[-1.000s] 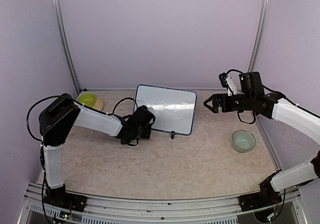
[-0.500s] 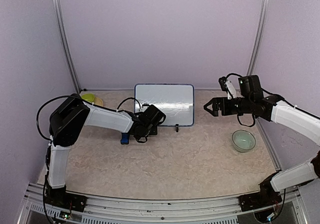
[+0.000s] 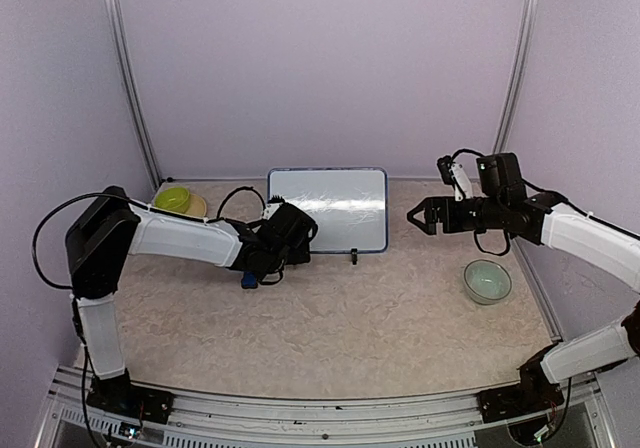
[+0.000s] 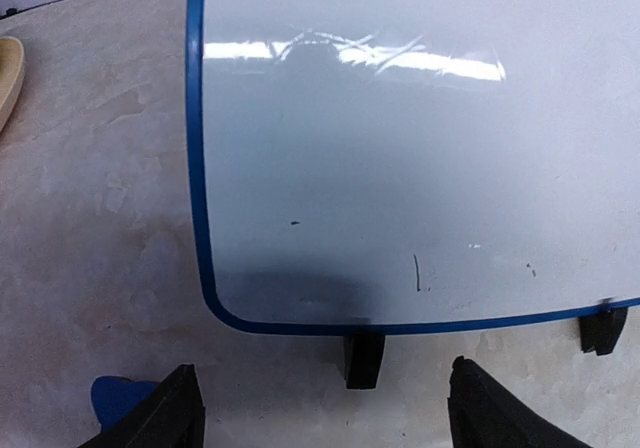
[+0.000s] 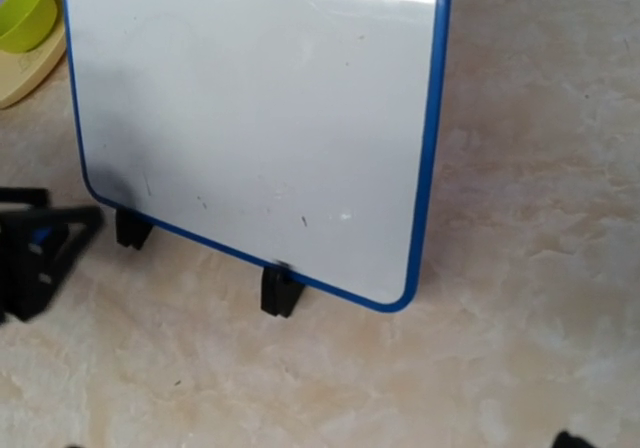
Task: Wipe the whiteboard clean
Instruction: Move the whiteboard to the center of the board, then reset both arms
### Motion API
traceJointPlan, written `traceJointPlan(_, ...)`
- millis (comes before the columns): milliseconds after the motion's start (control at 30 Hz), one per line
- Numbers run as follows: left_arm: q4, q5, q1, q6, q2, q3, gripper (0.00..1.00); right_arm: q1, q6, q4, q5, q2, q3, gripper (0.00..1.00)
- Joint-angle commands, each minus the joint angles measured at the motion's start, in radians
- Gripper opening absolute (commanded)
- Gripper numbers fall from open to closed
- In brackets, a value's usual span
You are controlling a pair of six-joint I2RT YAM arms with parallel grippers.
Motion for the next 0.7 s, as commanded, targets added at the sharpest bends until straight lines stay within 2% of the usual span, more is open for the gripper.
traceJointPlan(0, 0.044, -0.032, -0.007, 0.06, -0.157, -0.064, 0.86, -0.01, 0.0, 0.024, -0.021, 0.0, -0.03, 1.0)
traceJointPlan(133, 0.064, -0.031, -0.002, 0.14, -0.308, -0.154, 0.98, -0.01, -0.009, 0.054, -0.011, -0.041, -0.078, 1.0)
traceJointPlan(200, 0.075, -0.008, 0.011, 0.172, -0.386, -0.204, 0.99, -0.01, -0.016, 0.06, 0.032, -0.065, -0.1, 1.0)
traceJointPlan(367, 0.085, 0.153, 0.107, 0.204, -0.579, -0.326, 0.99, -0.009, -0.039, 0.065, 0.181, -0.115, -0.162, 1.0)
traceJointPlan(567, 0.094, 0.148, 0.179, 0.242, -0.799, -0.448, 0.99, -0.008, -0.032, 0.108, 0.278, -0.228, -0.265, 1.0)
traceJointPlan(667, 0.104, 0.17, 0.188, 0.214, -0.842, -0.47, 0.99, -0.009, -0.013, 0.101, 0.377, -0.288, -0.284, 1.0)
